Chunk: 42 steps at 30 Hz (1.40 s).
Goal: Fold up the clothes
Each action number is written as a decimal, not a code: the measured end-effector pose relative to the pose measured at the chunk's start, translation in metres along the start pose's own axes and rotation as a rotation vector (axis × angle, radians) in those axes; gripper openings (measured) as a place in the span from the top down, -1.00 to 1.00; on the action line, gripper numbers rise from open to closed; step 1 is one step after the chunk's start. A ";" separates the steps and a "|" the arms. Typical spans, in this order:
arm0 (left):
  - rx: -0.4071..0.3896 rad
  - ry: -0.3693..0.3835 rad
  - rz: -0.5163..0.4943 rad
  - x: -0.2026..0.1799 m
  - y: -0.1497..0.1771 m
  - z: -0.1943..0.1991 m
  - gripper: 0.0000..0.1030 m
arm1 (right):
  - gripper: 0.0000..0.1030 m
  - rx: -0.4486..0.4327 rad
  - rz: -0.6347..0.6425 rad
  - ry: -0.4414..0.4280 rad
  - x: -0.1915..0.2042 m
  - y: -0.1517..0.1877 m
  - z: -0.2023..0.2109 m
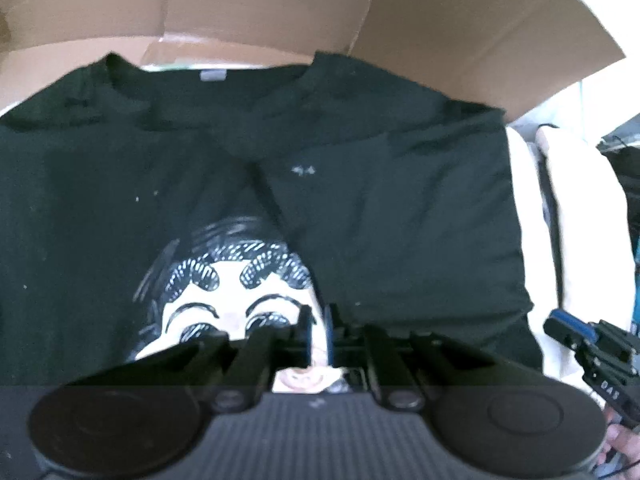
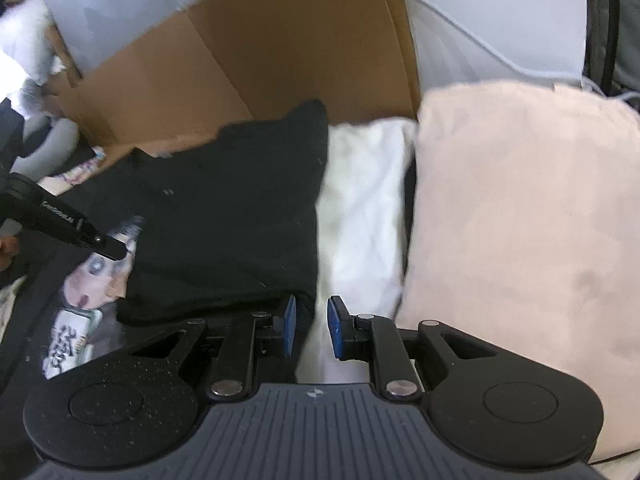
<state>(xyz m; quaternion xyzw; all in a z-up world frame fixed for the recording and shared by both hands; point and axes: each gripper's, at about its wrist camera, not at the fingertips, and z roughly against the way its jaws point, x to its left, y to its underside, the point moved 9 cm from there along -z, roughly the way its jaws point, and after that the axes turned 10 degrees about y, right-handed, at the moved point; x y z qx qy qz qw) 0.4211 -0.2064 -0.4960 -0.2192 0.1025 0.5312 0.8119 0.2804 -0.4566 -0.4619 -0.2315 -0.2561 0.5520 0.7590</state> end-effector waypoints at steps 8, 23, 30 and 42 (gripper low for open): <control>-0.046 0.105 0.011 -0.034 0.010 -0.004 0.72 | 0.55 -0.043 0.003 -0.050 0.015 -0.021 -0.003; 0.138 0.047 -0.077 -0.040 0.037 -0.035 0.73 | 0.55 0.035 0.086 -0.059 0.034 0.000 -0.037; 0.114 0.064 -0.161 -0.048 -0.015 0.013 0.54 | 0.50 0.065 0.098 -0.039 0.034 0.006 -0.026; -0.115 -0.011 -0.278 -0.008 -0.144 0.159 0.16 | 0.31 0.073 0.110 0.030 0.041 -0.021 -0.001</control>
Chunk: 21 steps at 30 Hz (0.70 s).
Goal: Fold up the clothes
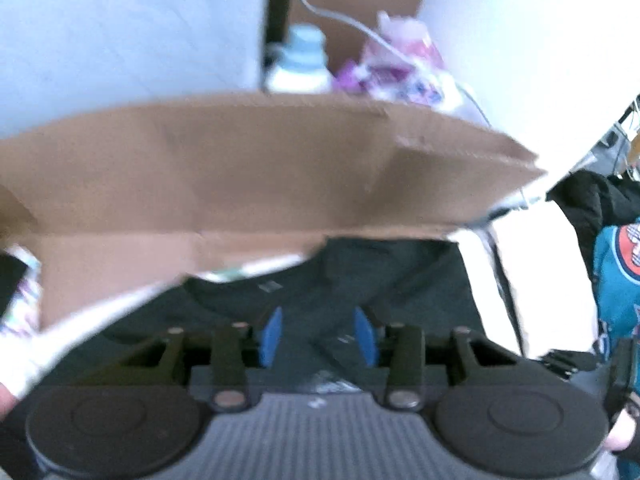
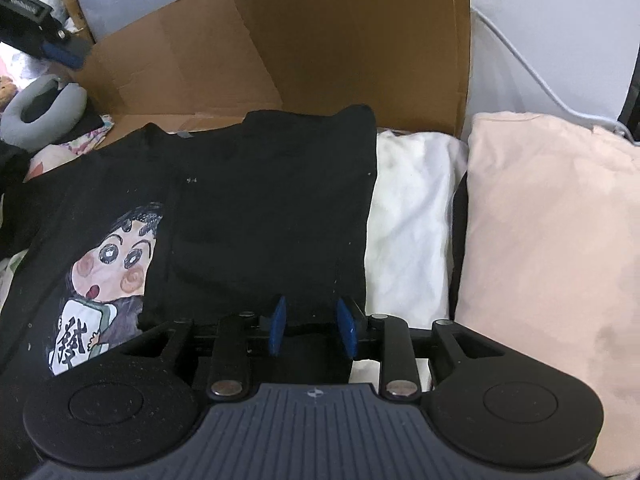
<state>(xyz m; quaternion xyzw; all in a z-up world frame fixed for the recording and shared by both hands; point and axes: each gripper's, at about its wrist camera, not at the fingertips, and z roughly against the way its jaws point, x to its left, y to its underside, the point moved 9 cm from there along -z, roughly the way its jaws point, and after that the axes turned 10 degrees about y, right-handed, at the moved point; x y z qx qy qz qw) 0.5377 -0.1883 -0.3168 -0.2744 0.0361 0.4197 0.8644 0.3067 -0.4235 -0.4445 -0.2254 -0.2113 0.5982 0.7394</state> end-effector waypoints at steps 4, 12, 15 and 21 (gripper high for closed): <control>-0.042 -0.046 0.015 0.041 -0.003 0.036 0.12 | 0.31 0.008 0.027 0.003 0.004 -0.008 0.014; -0.090 -0.116 0.145 0.132 0.030 0.099 0.12 | 0.15 -0.010 0.158 0.027 0.036 -0.046 0.040; -0.106 -0.146 0.214 0.164 0.052 0.122 0.12 | 0.15 -0.018 0.189 0.014 0.057 -0.059 0.042; -0.133 -0.199 0.316 0.208 0.103 0.162 0.08 | 0.15 -0.023 0.209 -0.019 0.104 -0.081 0.041</control>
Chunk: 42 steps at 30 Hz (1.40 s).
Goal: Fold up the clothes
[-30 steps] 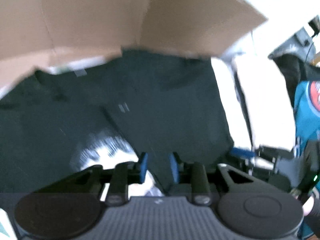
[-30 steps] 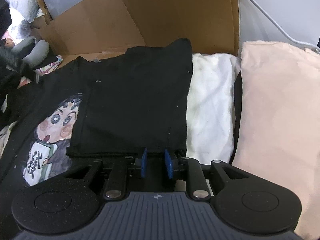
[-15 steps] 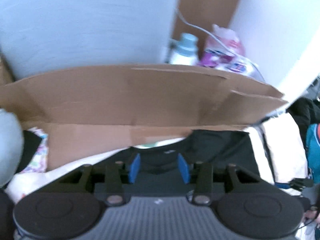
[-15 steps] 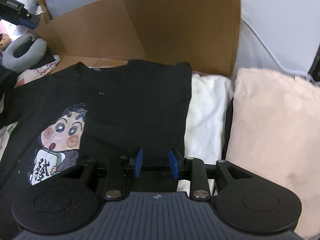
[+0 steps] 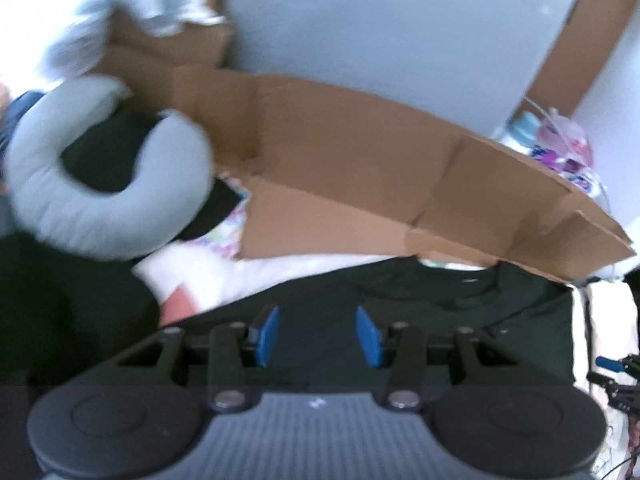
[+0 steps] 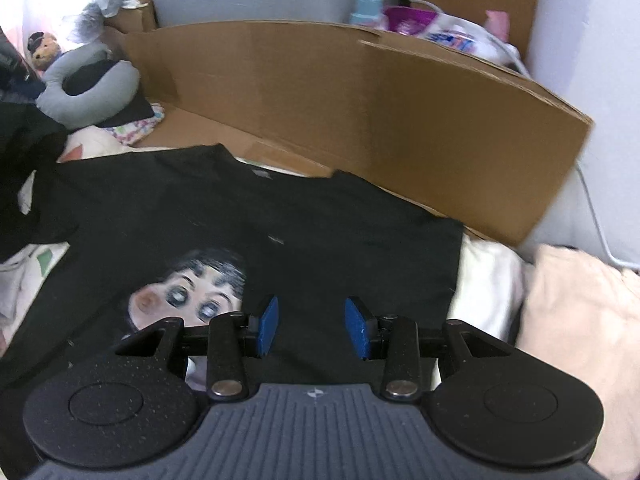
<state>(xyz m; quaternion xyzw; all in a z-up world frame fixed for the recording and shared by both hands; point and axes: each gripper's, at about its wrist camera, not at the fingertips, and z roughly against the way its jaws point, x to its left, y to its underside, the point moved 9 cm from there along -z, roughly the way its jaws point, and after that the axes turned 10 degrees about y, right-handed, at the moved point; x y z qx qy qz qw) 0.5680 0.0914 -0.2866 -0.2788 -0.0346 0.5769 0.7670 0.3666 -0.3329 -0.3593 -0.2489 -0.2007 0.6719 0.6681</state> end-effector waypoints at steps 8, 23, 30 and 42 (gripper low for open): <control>-0.072 -0.072 0.116 0.057 0.064 0.031 -0.01 | 0.15 -0.023 0.072 -0.077 0.068 -0.035 -0.008; -0.236 -0.159 0.379 0.098 0.161 0.002 -0.07 | 0.14 -0.052 0.199 -0.195 0.187 -0.089 -0.033; -0.334 -0.271 0.407 0.098 0.195 -0.019 -0.07 | 0.14 -0.081 0.268 -0.314 0.241 -0.093 -0.078; -0.553 -0.440 0.445 0.103 0.216 -0.041 -0.06 | 0.15 -0.143 0.336 -0.430 0.329 -0.096 -0.113</control>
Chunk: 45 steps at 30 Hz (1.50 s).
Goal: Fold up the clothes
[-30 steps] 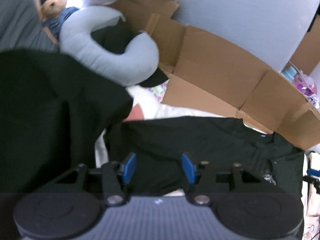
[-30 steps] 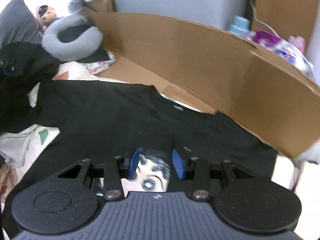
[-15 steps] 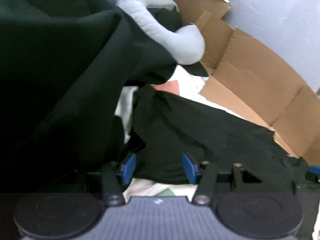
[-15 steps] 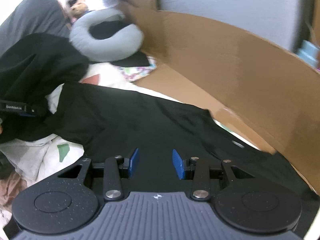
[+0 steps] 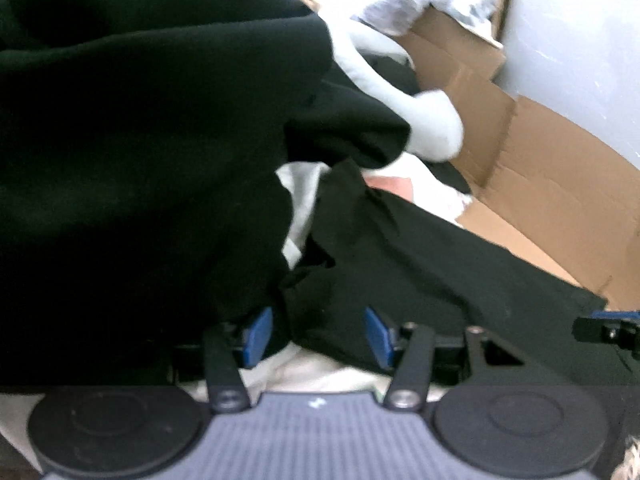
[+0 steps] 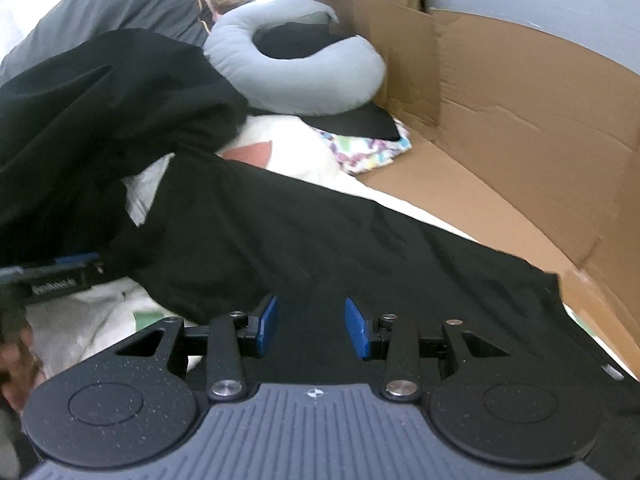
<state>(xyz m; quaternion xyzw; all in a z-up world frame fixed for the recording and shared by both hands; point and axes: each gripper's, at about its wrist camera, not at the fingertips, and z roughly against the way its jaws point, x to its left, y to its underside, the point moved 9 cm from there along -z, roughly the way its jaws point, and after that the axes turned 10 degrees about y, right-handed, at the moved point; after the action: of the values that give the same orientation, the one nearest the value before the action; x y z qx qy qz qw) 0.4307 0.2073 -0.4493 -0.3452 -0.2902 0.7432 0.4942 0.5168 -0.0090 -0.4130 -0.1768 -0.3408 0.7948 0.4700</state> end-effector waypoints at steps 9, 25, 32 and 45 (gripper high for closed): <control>-0.073 -0.086 -0.014 0.012 0.002 -0.017 0.19 | 0.15 0.021 0.044 -0.075 0.039 -0.031 -0.024; -0.136 0.001 0.092 0.021 0.003 -0.014 0.90 | 0.15 0.104 0.056 -0.200 0.107 -0.086 -0.075; -0.155 0.036 0.139 0.023 0.003 -0.012 0.90 | 0.14 0.123 0.023 -0.225 0.130 -0.109 -0.101; -0.171 0.080 0.158 0.024 0.008 -0.010 0.90 | 0.11 0.135 0.010 -0.160 0.162 -0.117 -0.142</control>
<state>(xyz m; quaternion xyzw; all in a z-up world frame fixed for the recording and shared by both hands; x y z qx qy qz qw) 0.4282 0.2276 -0.4672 -0.4374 -0.3045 0.7380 0.4139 0.5950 0.2233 -0.4238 -0.0825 -0.3220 0.8298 0.4482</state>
